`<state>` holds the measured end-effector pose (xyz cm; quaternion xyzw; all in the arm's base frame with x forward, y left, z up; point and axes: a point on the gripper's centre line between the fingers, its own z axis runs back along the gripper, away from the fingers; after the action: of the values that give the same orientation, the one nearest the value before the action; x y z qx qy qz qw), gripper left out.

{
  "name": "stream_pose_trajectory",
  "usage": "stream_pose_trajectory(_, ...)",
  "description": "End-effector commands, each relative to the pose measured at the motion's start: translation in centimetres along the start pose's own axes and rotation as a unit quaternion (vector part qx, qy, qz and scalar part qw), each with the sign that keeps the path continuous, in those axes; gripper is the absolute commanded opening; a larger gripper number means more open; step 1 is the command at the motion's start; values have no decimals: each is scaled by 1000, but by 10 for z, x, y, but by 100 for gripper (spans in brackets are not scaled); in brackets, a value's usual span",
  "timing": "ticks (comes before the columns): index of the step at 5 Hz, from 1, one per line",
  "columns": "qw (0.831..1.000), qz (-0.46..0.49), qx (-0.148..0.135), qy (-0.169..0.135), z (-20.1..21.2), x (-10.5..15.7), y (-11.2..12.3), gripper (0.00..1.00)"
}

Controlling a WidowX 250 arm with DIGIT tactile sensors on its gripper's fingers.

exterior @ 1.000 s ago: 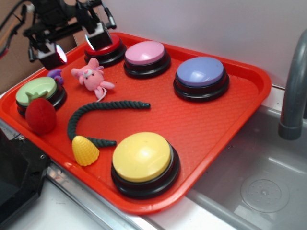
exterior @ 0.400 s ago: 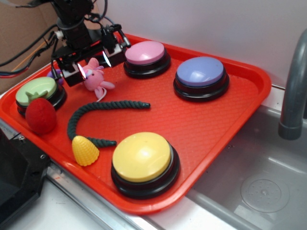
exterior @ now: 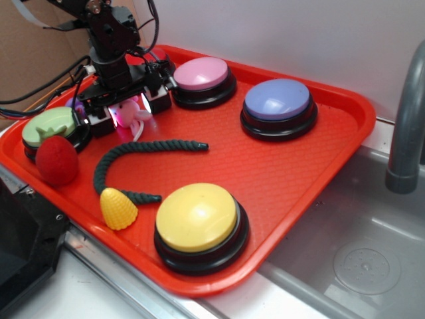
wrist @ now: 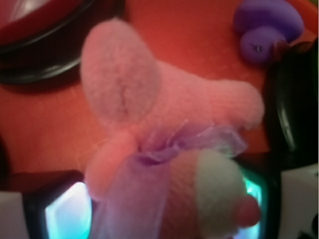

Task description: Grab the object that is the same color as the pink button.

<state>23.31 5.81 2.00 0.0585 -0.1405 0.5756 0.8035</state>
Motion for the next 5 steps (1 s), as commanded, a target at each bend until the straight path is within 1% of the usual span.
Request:
stream_pose_trajectory(1, 999, -24, -36, 2, 7, 0, -1, 0)
stream_pose_trajectory(2, 998, -66, -15, 9, 18, 3, -7, 0)
stream_pose_trajectory(3, 988, -152, -27, 19, 42, 4, -15, 0)
stream_pose_trajectory(4, 958, -279, -15, 61, 64, -8, -32, 0)
stream_pose_trajectory(5, 916, -391, -55, 78, 90, -27, -42, 0)
